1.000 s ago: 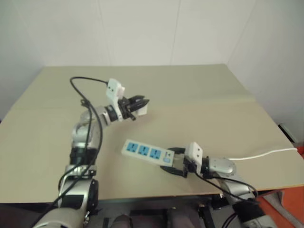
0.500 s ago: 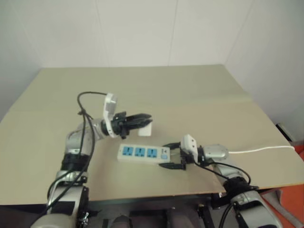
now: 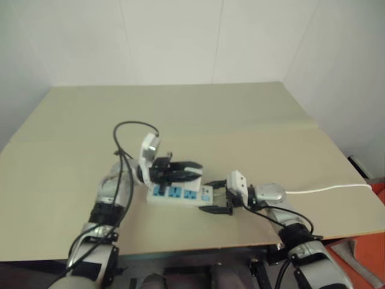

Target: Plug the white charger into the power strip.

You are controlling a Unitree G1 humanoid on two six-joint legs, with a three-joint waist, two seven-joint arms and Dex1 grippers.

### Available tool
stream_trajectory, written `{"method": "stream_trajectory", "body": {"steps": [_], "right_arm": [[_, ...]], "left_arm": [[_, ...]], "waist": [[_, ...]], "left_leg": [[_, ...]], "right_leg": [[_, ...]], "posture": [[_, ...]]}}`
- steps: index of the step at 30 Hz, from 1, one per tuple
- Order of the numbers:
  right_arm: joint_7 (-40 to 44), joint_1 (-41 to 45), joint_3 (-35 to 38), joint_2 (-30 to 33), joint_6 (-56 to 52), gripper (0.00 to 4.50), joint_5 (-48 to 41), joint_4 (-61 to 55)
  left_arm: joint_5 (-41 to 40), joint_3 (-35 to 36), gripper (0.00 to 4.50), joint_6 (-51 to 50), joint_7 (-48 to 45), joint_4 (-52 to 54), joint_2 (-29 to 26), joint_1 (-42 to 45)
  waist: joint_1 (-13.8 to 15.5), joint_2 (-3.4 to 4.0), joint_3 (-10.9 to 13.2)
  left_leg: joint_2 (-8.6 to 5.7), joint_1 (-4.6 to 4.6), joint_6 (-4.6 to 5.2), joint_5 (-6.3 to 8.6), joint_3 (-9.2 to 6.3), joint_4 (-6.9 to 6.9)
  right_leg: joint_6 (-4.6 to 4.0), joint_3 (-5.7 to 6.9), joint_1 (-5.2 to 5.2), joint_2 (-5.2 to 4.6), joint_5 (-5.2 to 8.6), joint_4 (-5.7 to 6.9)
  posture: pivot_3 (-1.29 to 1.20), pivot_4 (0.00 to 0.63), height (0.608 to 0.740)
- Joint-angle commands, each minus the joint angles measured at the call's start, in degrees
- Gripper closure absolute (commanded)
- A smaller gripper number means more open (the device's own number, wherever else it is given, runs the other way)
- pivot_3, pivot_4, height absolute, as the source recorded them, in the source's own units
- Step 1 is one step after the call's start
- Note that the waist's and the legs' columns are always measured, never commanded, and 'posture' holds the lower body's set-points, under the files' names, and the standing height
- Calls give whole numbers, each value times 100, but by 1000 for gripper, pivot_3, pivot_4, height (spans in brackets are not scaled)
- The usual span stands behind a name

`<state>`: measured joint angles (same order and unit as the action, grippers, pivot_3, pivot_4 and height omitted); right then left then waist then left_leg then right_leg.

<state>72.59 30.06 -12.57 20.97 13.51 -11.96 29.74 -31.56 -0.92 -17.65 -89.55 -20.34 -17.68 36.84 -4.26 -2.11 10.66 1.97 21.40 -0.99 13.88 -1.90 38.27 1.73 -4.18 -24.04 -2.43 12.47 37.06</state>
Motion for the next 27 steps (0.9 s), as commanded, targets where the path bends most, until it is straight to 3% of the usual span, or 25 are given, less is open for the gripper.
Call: {"method": "stream_trajectory", "body": {"steps": [1,9,27], "right_arm": [[5,-112,-111,-92,-47,1060,108,-76],[-6,-143,-154,-137,-138,1060,114,-236],[-2,-246,-179,-104,-161,1060,177,-328]], "left_arm": [[-20,94,3477,419,-121,-150,60,-6],[257,-146,3477,1412,-295,-928,35,105],[100,-529,3477,2058,-295,-1685,-127,319]], "waist": [[-2,0,0],[6,0,0],[11,-1,0]], "left_leg": [[0,0,0,0,0,0],[-1,2,0,0,0,-1],[-1,7,1,1,-1,-2]], "right_leg": [[0,0,-1,0,0,0],[0,0,-2,0,0,-3],[1,1,-4,0,1,-5]], "posture": [[0,150,740],[0,150,740],[0,150,740]]}}
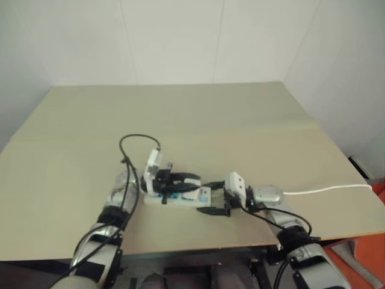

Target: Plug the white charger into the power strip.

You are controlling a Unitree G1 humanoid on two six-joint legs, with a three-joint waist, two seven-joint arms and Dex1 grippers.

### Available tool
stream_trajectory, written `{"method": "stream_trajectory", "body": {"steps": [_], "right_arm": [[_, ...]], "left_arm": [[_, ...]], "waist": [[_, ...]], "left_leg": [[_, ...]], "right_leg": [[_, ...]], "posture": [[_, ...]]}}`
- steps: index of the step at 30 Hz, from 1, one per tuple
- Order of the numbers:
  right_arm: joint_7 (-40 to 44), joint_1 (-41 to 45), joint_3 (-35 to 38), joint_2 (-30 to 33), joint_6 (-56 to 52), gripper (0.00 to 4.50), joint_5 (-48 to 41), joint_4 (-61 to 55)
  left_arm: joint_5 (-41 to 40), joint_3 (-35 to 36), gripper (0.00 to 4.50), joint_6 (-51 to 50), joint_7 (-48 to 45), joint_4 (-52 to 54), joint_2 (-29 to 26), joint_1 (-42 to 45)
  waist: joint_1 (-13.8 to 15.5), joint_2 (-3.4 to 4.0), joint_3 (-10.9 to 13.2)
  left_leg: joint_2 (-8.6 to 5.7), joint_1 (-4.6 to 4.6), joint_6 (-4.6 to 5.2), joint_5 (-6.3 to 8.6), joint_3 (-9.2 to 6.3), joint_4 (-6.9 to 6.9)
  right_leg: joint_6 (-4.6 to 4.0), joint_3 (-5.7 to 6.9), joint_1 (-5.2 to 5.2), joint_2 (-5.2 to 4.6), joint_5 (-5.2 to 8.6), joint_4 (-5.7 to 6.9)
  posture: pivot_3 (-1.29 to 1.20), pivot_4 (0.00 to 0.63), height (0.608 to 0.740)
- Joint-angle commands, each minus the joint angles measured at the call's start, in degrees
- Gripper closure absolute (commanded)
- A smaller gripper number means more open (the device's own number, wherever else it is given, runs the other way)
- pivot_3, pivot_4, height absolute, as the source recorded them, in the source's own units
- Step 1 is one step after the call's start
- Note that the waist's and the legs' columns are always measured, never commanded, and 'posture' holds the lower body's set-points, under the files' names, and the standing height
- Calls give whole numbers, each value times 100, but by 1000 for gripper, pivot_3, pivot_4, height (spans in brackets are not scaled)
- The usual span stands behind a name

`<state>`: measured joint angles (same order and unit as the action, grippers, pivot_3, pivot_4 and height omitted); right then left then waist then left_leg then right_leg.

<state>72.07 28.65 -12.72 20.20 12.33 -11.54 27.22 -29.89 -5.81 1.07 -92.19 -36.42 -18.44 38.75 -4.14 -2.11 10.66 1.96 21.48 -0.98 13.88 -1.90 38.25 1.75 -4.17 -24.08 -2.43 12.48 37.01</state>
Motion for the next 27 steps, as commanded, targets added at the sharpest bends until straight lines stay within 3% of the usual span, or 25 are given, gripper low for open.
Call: {"method": "stream_trajectory", "body": {"steps": [1,27], "right_arm": [[48,-106,-164,-27,-47,1060,135,-80],[-36,-92,-203,-156,70,1060,253,37]], "left_arm": [[-77,-48,3477,208,-31,-104,-55,131],[-514,-235,3477,593,-31,69,-630,-260]], "waist": [[0,0,0],[-13,0,0]], "left_leg": [[0,0,0,0,0,0],[3,-3,0,0,0,-3]], "right_leg": [[0,0,0,0,0,0],[37,0,-1,2,23,1]], "posture": [[0,150,740],[0,150,740]]}}
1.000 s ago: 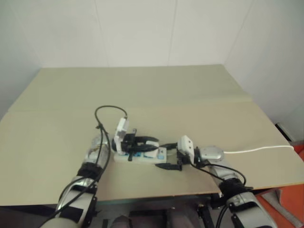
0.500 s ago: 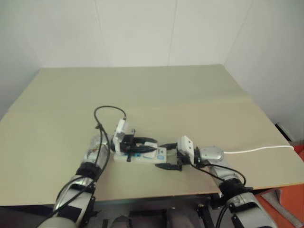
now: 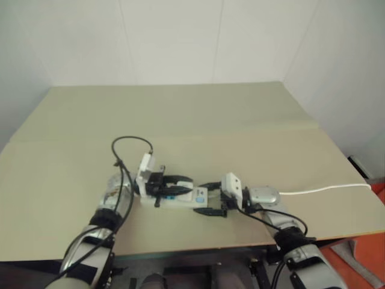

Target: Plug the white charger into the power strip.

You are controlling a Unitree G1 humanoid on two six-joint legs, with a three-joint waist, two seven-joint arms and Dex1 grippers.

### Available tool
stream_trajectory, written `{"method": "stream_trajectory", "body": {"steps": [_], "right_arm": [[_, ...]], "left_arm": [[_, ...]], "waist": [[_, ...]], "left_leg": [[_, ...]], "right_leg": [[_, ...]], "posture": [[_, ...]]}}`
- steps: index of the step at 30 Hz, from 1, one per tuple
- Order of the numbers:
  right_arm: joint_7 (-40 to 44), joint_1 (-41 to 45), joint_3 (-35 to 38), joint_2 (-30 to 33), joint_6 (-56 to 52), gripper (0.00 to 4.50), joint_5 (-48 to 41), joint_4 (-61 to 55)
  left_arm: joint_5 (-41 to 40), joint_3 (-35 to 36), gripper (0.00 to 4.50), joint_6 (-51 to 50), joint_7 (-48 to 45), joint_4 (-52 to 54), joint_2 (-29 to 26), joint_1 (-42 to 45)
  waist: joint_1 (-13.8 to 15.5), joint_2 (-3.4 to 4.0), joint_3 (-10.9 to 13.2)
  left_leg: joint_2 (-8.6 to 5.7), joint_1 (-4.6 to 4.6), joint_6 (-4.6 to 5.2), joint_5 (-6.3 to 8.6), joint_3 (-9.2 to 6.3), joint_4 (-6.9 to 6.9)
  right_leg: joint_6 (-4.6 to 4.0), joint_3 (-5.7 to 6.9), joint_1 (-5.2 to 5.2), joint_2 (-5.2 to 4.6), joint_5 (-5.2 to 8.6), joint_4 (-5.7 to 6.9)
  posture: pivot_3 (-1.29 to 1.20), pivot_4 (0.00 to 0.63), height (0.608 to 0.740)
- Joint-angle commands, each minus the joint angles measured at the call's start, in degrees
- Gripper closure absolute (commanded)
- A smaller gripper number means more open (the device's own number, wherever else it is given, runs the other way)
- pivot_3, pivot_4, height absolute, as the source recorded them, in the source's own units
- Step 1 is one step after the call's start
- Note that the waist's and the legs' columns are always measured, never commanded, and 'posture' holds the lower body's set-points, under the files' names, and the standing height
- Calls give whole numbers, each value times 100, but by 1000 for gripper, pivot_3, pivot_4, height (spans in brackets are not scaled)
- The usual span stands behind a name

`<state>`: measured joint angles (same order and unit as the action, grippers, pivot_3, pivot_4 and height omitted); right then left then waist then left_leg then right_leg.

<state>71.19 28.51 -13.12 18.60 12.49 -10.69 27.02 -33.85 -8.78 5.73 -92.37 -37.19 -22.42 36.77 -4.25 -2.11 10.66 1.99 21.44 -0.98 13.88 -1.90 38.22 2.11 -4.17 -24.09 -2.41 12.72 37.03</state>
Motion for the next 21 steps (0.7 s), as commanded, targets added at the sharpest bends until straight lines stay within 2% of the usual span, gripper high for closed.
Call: {"method": "stream_trajectory", "body": {"steps": [1,12,21], "right_arm": [[52,-76,-163,0,59,1060,171,67],[43,-96,-176,5,112,1060,195,55],[18,-58,-152,16,163,1060,205,94]], "left_arm": [[-122,44,3477,168,-13,193,-249,-83],[-103,-303,3477,397,-13,128,-406,-241],[49,-162,3477,679,-13,-299,-292,-338]], "waist": [[-3,0,0],[5,0,0],[9,2,-12]], "left_leg": [[0,0,0,0,0,0],[1,-2,0,0,1,-3],[0,-6,0,0,1,-3]], "right_leg": [[0,0,0,0,0,0],[0,0,0,0,2,-1],[1,0,6,0,3,0]], "posture": [[0,150,740],[0,150,740],[0,150,740]]}}
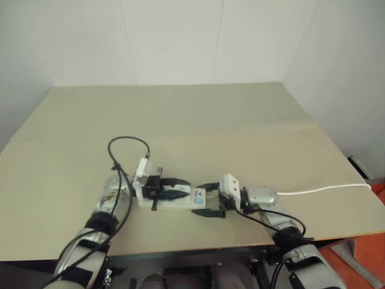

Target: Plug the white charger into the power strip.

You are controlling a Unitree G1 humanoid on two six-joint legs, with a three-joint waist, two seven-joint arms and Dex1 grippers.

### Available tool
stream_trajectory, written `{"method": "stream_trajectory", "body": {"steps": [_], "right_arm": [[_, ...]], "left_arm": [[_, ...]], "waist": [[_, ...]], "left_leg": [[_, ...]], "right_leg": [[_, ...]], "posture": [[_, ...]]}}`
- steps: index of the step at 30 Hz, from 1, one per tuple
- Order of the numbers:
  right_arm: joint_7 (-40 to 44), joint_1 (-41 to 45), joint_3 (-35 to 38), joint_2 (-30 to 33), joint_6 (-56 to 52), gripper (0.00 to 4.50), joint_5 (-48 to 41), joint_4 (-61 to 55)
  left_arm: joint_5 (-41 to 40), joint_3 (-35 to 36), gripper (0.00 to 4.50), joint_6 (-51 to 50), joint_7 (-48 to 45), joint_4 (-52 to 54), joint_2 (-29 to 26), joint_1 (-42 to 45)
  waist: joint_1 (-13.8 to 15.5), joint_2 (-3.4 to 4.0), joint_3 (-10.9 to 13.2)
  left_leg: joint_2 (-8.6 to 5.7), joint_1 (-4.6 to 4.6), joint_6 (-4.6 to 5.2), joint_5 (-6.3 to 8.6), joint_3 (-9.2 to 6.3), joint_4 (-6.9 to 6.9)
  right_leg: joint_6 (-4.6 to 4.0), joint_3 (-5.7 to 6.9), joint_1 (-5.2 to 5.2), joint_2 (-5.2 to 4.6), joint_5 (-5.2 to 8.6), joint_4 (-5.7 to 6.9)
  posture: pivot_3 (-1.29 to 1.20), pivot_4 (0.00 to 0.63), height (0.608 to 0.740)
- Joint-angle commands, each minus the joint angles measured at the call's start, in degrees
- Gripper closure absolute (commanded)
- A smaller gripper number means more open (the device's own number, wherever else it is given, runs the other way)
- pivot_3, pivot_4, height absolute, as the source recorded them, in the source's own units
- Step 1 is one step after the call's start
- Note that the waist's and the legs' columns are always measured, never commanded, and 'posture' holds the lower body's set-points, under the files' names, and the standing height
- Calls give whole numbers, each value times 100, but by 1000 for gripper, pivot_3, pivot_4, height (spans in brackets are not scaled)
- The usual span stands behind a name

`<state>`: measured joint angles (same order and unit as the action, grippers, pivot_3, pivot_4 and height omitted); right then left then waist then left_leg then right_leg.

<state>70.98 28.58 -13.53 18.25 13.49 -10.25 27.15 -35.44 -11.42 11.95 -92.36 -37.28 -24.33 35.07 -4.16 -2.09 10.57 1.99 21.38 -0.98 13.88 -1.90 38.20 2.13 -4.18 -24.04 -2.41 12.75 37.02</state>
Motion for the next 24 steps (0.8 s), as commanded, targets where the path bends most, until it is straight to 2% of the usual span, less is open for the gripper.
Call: {"method": "stream_trajectory", "body": {"steps": [1,24], "right_arm": [[37,-61,-111,49,59,1060,158,76],[-24,-50,-141,59,121,1060,145,102]], "left_arm": [[218,125,3477,37,-14,-304,-96,-191],[362,58,3477,322,-14,-576,-95,-275]], "waist": [[1,0,-7],[-1,2,-56]], "left_leg": [[0,-1,0,0,0,0],[0,-20,0,0,2,-11]], "right_leg": [[0,0,0,0,0,0],[0,-2,11,0,7,0]], "posture": [[0,150,740],[0,150,740]]}}
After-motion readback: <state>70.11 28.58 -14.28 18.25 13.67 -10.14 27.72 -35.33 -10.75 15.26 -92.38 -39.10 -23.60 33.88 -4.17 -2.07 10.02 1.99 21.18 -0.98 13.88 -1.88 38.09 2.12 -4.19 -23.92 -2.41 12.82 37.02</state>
